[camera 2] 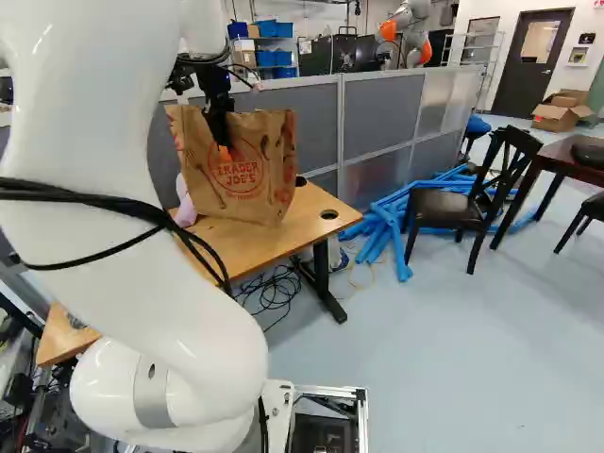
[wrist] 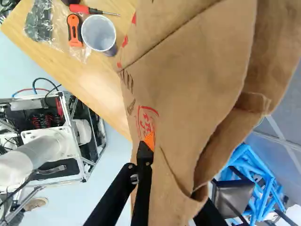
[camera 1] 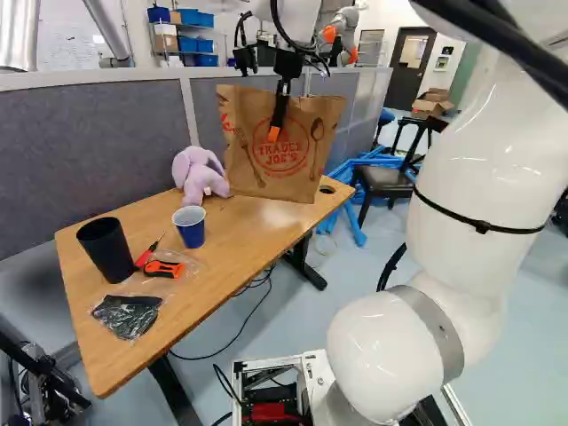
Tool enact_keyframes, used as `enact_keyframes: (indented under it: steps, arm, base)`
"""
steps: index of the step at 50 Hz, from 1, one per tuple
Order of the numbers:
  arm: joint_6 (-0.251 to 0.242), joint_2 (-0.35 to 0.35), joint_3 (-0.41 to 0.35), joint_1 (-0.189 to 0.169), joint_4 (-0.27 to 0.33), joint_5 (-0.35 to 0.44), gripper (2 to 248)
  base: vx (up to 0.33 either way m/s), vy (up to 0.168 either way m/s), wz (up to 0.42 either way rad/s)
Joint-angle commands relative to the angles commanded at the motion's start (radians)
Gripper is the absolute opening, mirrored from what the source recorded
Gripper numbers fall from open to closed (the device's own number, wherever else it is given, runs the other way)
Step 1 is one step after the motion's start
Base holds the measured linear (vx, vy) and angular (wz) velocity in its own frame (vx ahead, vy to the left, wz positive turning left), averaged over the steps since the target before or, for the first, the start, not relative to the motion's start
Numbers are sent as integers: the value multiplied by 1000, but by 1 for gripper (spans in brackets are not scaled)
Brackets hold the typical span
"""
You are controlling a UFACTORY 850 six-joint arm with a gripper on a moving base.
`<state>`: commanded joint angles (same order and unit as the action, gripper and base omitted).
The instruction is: Pick up the bag on the ground and place it on the table
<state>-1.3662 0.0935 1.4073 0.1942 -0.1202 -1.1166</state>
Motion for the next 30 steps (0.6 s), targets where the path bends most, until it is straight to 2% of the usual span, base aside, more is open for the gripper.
enact_keyframes:
  steps: [30]
  arm:
    - [-315, 0, 0, 0, 0, 0, 18]
  base:
    - [0, 0, 0]
